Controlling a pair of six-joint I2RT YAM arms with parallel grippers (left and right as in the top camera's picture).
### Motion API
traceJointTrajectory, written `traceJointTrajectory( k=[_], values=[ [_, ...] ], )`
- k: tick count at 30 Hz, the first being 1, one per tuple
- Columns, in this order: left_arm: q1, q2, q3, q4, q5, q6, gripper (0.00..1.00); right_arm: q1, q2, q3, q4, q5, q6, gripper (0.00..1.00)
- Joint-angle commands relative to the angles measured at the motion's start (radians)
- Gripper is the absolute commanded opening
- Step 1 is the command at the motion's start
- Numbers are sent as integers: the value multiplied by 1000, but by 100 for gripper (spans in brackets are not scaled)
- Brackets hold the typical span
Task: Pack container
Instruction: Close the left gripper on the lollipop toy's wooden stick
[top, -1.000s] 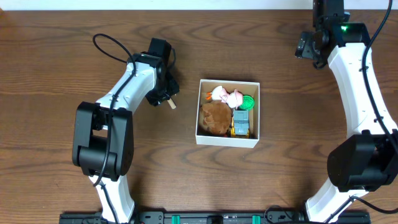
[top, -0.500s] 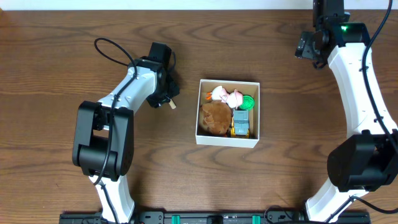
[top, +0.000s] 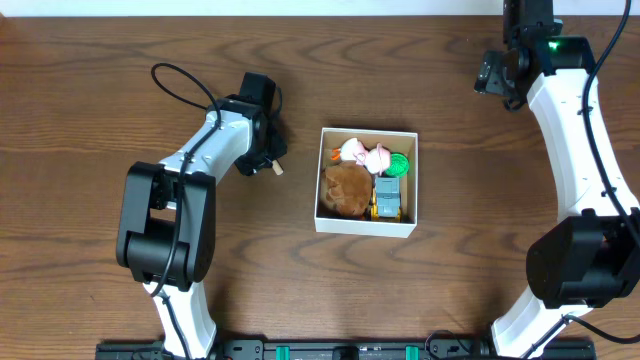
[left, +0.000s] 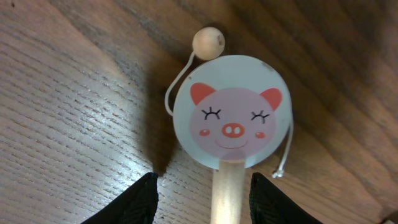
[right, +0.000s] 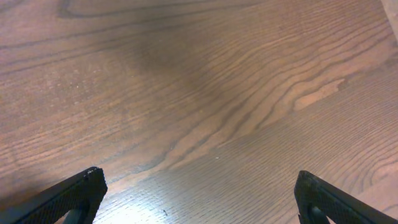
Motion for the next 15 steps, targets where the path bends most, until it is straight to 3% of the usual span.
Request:
traceJointTrajectory(
  k=[1,7,15],
  values=[
    [0,8,-8,0,-23,-5,49,-9,-14,16,0,6,-8,99],
    [0,8,-8,0,-23,6,48,-9,-14,16,0,6,-8,99],
    [0,8,-8,-4,-23,137,44,-9,-14,16,0,6,-8,99]
  ],
)
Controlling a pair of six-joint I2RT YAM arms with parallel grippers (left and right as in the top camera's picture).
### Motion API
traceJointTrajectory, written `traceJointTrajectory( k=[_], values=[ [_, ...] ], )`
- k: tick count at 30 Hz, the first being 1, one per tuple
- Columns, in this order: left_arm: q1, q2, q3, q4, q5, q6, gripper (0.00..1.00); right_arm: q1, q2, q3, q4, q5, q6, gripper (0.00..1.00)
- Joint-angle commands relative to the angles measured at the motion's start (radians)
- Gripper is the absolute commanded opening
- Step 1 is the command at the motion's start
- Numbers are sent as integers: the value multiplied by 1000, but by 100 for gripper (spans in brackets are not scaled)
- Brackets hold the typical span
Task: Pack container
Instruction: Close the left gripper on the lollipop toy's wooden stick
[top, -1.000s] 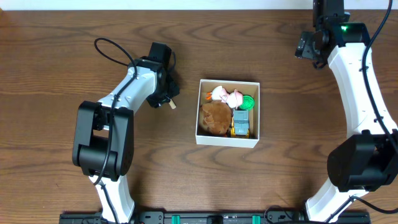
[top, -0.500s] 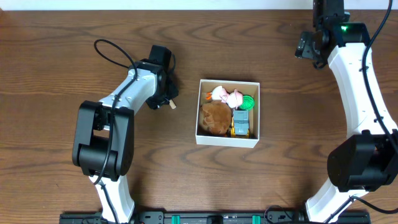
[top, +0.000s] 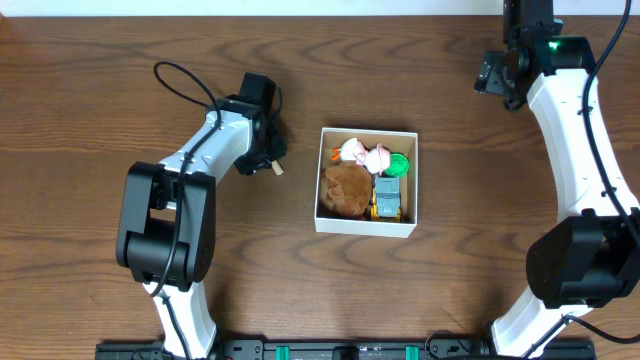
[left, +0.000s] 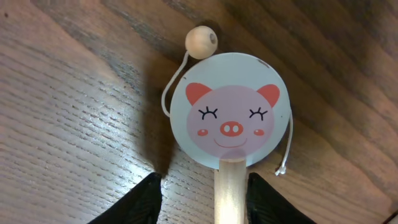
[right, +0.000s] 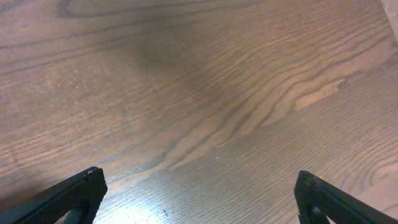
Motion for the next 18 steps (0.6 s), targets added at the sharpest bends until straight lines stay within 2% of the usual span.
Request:
traceJointTrajectory(
  k=[1,18],
  values=[
    [0,8,-8,-6,-21,66,44,-9,-14,16,-1,6,-8,99],
    [0,8,-8,-20,-21,95,43,-9,-14,16,-1,6,-8,99]
  ],
)
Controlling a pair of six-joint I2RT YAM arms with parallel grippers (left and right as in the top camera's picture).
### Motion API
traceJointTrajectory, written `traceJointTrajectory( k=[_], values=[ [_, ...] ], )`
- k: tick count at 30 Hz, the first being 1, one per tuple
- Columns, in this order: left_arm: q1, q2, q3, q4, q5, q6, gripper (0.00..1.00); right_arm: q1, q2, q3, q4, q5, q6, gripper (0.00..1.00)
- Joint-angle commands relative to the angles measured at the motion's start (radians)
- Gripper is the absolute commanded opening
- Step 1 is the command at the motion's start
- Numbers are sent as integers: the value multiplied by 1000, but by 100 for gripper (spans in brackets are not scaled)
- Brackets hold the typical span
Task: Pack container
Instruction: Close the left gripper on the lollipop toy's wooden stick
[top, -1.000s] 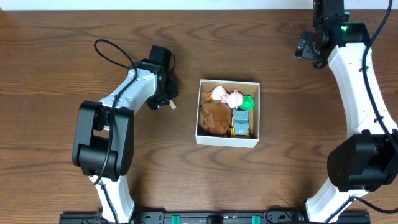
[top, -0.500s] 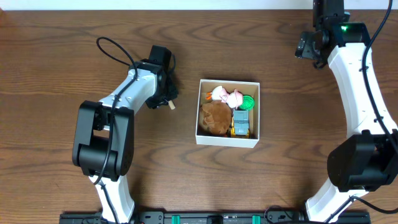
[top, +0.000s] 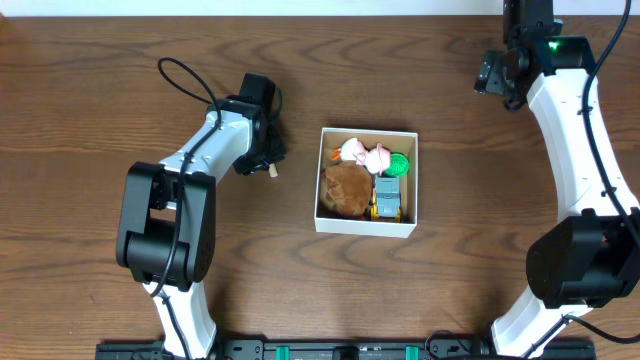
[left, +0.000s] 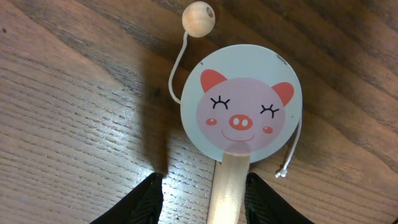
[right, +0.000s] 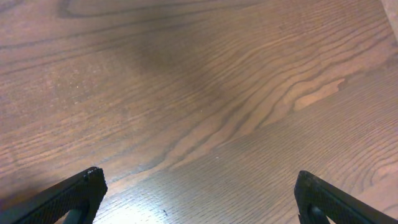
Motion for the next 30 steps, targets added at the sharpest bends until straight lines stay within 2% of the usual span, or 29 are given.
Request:
traceJointTrajectory(
  k=[1,6,13,17,23,25,30],
  values=[
    [0,8,-8,-6,-14,12,43,-9,-14,16,-1,6,-8,99],
    [0,8,-8,-6,-7,12,31,-9,-14,16,-1,6,-8,99],
    [0,8,-8,-6,-7,12,31,-9,-14,16,-1,6,-8,99],
    [0,8,-8,-6,-8,12,36,-9,-14,16,-1,6,-8,99],
    [0,8,-8,-11,-7,13,36,-9,-14,16,-1,6,-8,99],
    [-2,8,-8,-20,-3,58,31,-9,-14,16,-1,6,-8,99],
    [-2,8,-8,-21,19,202,30,-9,-14,16,-1,6,-8,99]
  ],
)
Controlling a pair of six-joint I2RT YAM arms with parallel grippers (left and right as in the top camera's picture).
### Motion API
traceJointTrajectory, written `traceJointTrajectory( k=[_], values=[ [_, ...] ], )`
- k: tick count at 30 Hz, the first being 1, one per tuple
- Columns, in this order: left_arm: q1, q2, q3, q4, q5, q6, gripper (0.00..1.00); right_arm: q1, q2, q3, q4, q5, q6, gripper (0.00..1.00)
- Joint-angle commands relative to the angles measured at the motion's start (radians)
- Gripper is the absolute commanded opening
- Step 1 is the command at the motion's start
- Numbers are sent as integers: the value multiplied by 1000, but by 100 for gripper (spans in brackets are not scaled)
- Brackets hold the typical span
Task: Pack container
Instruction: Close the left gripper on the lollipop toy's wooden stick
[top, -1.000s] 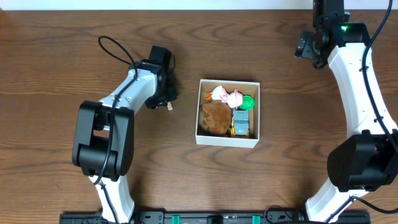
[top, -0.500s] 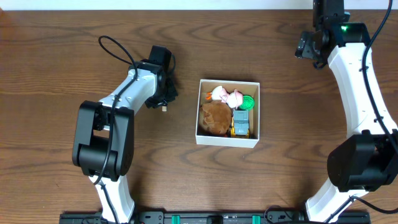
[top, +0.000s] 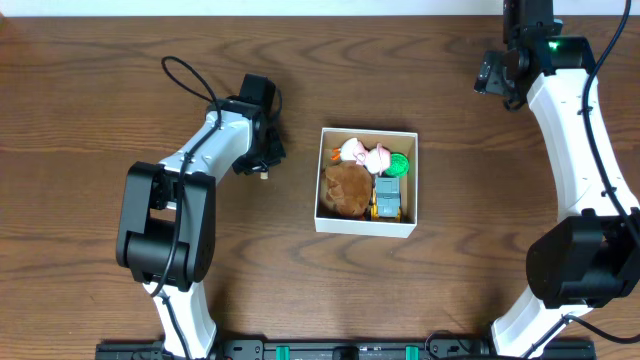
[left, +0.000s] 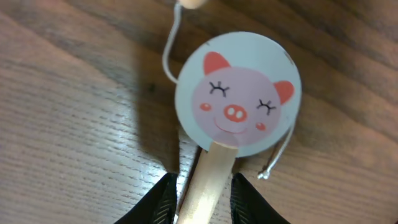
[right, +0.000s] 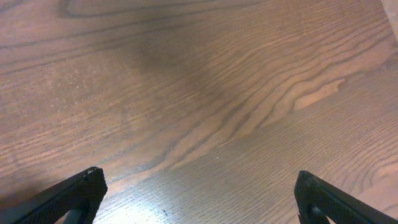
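Observation:
A pig-face rattle drum (left: 238, 93), a pale blue disc on a wooden handle (left: 208, 183) with a bead on a string, lies flat on the wooden table. My left gripper (left: 202, 196) straddles the handle with both fingers pressed close against it. From overhead the left gripper (top: 262, 160) hides almost all of the toy. The white box (top: 366, 131) stands to its right, holding a brown plush (top: 345, 188), pink toys, a green piece and a toy car. My right gripper (right: 199, 199) is open over bare wood at the far right (top: 497, 75).
The left arm's black cable (top: 185, 75) loops over the table behind the arm. The table's back edge runs just behind the right gripper. Bare wood lies between the left gripper and the box.
The left fingers have narrowed from a wide gap to a close hold on the drum's handle. The drum now sits tilted and the bead has slid to the frame's top edge. The right arm is unchanged.
My left gripper stood open around the drum's handle on the table, left of the box, shifting slightly from moment to moment. Now its fingers have come together on the handle. The right gripper stayed open at the far right throughout, and the box's contents did not change.

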Motion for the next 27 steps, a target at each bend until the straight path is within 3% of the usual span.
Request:
traceJointTrajectory(
  k=[1,10,27],
  values=[
    [-2,8,-8,-4,10,128,30,-9,-14,16,-1,6,-8,99],
    [-2,8,-8,-1,9,269,30,-9,-14,16,0,6,-8,99],
    [-2,8,-8,25,10,268,22,-9,-14,16,-1,5,-8,99]
  ],
)
